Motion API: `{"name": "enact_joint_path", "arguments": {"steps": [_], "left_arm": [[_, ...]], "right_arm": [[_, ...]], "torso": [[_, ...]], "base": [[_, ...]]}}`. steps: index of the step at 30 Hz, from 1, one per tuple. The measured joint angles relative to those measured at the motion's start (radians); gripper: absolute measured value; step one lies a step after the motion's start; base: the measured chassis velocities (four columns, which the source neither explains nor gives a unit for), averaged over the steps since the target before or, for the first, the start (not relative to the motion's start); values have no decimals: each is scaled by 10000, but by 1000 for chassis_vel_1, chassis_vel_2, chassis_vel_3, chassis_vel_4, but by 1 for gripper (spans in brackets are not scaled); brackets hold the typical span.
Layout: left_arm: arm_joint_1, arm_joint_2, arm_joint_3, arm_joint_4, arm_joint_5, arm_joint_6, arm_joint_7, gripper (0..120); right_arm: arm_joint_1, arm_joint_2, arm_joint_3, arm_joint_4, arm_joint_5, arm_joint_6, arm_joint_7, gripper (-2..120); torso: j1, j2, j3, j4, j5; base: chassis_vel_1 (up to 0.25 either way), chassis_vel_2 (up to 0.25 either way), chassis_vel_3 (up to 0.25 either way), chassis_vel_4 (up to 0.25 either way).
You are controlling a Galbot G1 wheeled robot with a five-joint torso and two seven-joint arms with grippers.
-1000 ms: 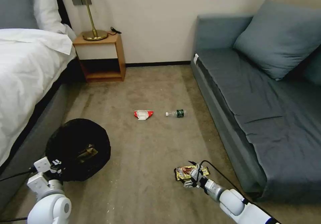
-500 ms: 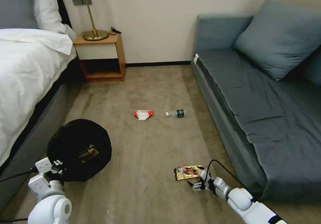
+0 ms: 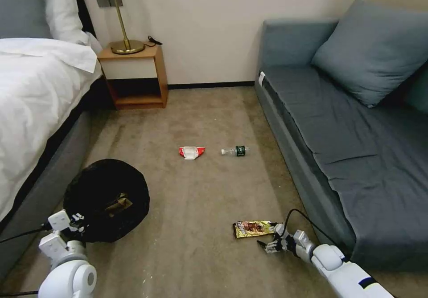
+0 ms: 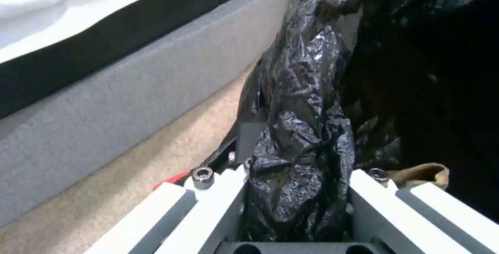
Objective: Pick up the trash bin, then pick up the garbage on the floor and place it into the trash bin.
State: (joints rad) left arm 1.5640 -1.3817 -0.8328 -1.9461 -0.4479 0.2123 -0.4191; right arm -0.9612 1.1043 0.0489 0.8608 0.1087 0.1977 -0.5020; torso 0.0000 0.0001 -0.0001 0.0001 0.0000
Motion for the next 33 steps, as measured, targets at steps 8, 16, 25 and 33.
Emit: {"name": "enact_joint_path", "arguments": {"steps": [8, 16, 25, 33], "left_arm": [[106, -76, -7, 20, 93, -106, 12, 1], [156, -95, -46, 50, 99, -159, 17, 1], [103, -60, -51, 60, 96, -160, 18, 1], [85, -71, -27, 72, 97, -160, 15, 1]], "right_arm": [[317, 225, 27, -429, -201, 83, -273, 88], [622, 408, 82, -864, -308, 222, -472, 73], [652, 446, 204, -912, -314, 314, -535, 55], [607, 444, 349, -814, -301, 384, -543, 36]], "torso": [[-1, 1, -1, -3, -5], [-1, 2, 0, -1, 2], [-1, 0, 1, 2, 6], [0, -2, 3, 4, -2]], "base": [[0, 0, 0, 0], [0, 0, 0, 0], [0, 0, 0, 0], [0, 0, 0, 0]]}}
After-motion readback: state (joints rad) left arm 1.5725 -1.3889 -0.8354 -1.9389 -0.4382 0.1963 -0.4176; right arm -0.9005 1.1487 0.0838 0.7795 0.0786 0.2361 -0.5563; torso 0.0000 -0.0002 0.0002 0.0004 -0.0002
